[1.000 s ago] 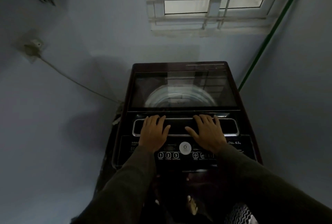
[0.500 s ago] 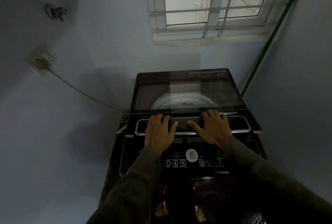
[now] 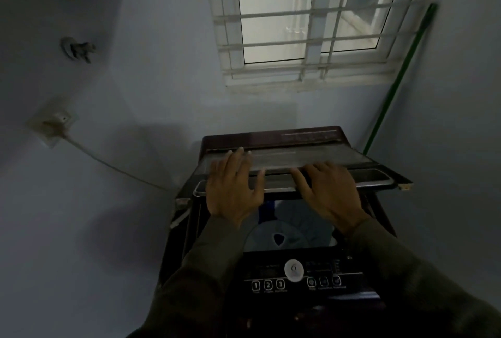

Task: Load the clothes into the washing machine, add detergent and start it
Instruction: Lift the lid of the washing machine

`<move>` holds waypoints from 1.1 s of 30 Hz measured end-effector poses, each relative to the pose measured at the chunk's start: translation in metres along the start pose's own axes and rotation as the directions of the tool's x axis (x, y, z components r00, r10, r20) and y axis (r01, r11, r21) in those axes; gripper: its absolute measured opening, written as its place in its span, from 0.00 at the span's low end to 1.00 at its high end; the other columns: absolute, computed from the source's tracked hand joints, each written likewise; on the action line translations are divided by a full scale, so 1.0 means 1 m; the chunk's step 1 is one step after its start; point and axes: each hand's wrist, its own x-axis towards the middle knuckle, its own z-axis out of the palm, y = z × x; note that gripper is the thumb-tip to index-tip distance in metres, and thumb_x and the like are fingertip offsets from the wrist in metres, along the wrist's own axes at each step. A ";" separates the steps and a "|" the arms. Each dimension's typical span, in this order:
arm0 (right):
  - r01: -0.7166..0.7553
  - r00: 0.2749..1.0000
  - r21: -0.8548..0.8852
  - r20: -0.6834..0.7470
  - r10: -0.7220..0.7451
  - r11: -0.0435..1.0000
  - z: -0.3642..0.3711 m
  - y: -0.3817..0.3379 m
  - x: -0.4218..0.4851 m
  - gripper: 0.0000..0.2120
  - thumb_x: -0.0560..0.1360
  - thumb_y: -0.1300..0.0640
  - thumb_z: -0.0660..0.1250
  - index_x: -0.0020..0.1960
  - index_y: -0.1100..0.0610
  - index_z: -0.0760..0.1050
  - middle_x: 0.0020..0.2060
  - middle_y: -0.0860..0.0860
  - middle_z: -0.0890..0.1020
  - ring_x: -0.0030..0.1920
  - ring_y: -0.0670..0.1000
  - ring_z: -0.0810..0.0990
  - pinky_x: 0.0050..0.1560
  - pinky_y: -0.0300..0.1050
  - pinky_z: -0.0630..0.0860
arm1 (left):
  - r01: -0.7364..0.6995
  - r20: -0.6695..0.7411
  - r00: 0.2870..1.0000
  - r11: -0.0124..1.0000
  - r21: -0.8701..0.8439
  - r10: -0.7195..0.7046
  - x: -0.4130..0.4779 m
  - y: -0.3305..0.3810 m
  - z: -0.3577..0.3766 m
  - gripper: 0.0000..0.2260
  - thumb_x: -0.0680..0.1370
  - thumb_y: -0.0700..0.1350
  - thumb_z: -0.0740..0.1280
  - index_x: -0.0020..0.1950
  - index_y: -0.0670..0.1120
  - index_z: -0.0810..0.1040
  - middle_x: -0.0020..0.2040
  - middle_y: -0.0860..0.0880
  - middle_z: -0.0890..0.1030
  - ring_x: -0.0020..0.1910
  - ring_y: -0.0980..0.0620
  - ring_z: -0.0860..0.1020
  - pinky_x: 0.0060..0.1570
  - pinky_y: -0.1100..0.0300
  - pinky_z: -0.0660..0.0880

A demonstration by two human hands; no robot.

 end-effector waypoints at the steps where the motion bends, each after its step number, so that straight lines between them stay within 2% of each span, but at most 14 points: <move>1: 0.033 0.996 -0.022 -0.077 -0.034 0.999 -0.001 -0.003 -0.004 0.27 0.82 0.38 0.46 0.44 0.50 0.79 0.43 0.48 0.82 0.47 0.51 0.78 0.51 0.47 0.69 | 0.009 0.007 1.000 1.000 0.010 -0.009 0.008 -0.001 -0.002 0.26 0.80 0.61 0.54 0.66 0.45 0.78 0.67 0.46 0.77 0.67 0.43 0.74 0.65 0.42 0.70; 3: 0.037 0.987 -0.042 -0.157 -0.043 0.998 -0.002 -0.008 -0.010 0.23 0.82 0.41 0.49 0.55 0.51 0.79 0.57 0.50 0.82 0.60 0.52 0.77 0.64 0.52 0.66 | 0.027 0.003 1.000 1.000 0.011 -0.027 0.025 -0.001 -0.007 0.26 0.80 0.61 0.53 0.68 0.46 0.77 0.68 0.46 0.76 0.68 0.44 0.73 0.68 0.41 0.67; 5: 0.000 0.986 -0.046 -0.169 -0.008 0.999 -0.003 -0.011 -0.011 0.24 0.82 0.40 0.49 0.67 0.52 0.74 0.70 0.53 0.73 0.71 0.54 0.69 0.72 0.58 0.60 | 0.013 -0.030 0.999 1.000 0.004 -0.012 0.040 -0.001 -0.011 0.26 0.80 0.60 0.54 0.66 0.45 0.77 0.67 0.46 0.77 0.66 0.43 0.74 0.68 0.42 0.67; 8: -0.021 0.986 -0.064 -0.165 0.010 0.998 -0.007 -0.014 -0.006 0.29 0.81 0.38 0.49 0.76 0.53 0.63 0.78 0.55 0.60 0.78 0.54 0.56 0.76 0.60 0.51 | 0.000 -0.057 0.998 1.000 0.006 0.000 0.057 -0.001 -0.016 0.25 0.79 0.60 0.55 0.66 0.45 0.77 0.66 0.45 0.77 0.66 0.43 0.74 0.69 0.43 0.67; 11: -0.002 0.982 -0.072 -0.188 -0.012 0.997 -0.010 -0.016 0.001 0.31 0.81 0.38 0.50 0.79 0.54 0.57 0.79 0.56 0.53 0.79 0.55 0.50 0.77 0.62 0.48 | 0.020 -0.052 0.998 1.000 -0.011 -0.021 0.073 -0.001 -0.020 0.26 0.78 0.60 0.55 0.67 0.45 0.76 0.67 0.45 0.76 0.67 0.44 0.73 0.69 0.44 0.67; 15: 0.074 0.970 -0.005 -0.231 -0.073 0.997 -0.007 -0.017 0.006 0.30 0.81 0.40 0.53 0.79 0.53 0.56 0.80 0.55 0.52 0.79 0.59 0.47 0.77 0.63 0.47 | 0.027 -0.077 0.997 0.999 -0.031 -0.029 0.101 -0.002 -0.023 0.25 0.78 0.60 0.55 0.66 0.46 0.77 0.67 0.45 0.77 0.66 0.45 0.74 0.68 0.47 0.66; 19: 0.119 0.960 -0.018 -0.254 -0.120 0.993 -0.004 -0.012 0.022 0.31 0.81 0.42 0.55 0.79 0.54 0.55 0.80 0.56 0.51 0.79 0.61 0.46 0.76 0.65 0.51 | -0.019 -0.170 0.985 0.999 -0.044 0.011 0.127 -0.006 -0.020 0.22 0.79 0.57 0.59 0.63 0.45 0.80 0.64 0.45 0.79 0.62 0.45 0.77 0.65 0.47 0.72; 23: 0.131 0.955 -0.031 -0.265 -0.134 0.991 -0.008 -0.009 0.055 0.32 0.81 0.43 0.57 0.80 0.54 0.53 0.80 0.56 0.49 0.79 0.61 0.45 0.77 0.63 0.49 | -0.098 -0.279 0.957 0.994 -0.038 0.083 0.153 -0.009 -0.015 0.20 0.81 0.55 0.59 0.62 0.43 0.81 0.63 0.44 0.80 0.61 0.44 0.78 0.62 0.45 0.73; 28: 0.118 0.959 -0.041 -0.254 -0.125 0.992 -0.015 -0.007 0.095 0.33 0.81 0.40 0.54 0.80 0.52 0.49 0.80 0.55 0.46 0.79 0.59 0.41 0.77 0.62 0.47 | -0.142 -0.203 0.967 0.987 0.070 0.153 0.149 -0.002 -0.009 0.26 0.82 0.58 0.53 0.72 0.44 0.71 0.73 0.44 0.71 0.72 0.43 0.68 0.71 0.39 0.60; 33: 0.094 0.968 -0.022 -0.230 -0.097 0.995 -0.018 -0.006 0.143 0.34 0.81 0.37 0.52 0.80 0.50 0.47 0.80 0.54 0.45 0.79 0.57 0.39 0.77 0.63 0.46 | -0.053 -0.063 0.996 0.988 0.146 0.062 0.150 -0.011 0.005 0.31 0.81 0.62 0.51 0.79 0.47 0.57 0.80 0.44 0.56 0.79 0.42 0.53 0.74 0.38 0.52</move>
